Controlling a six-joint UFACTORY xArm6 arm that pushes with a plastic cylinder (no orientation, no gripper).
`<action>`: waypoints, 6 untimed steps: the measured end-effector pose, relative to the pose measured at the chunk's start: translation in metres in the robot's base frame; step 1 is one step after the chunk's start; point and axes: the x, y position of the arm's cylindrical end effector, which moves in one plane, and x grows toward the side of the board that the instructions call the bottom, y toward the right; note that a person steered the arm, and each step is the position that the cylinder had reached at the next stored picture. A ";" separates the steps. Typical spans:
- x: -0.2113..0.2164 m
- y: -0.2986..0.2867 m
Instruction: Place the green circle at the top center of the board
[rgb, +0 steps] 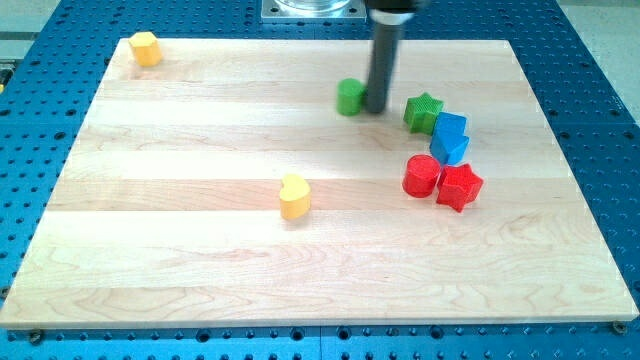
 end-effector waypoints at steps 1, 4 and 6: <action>0.039 -0.017; 0.001 -0.064; -0.070 -0.041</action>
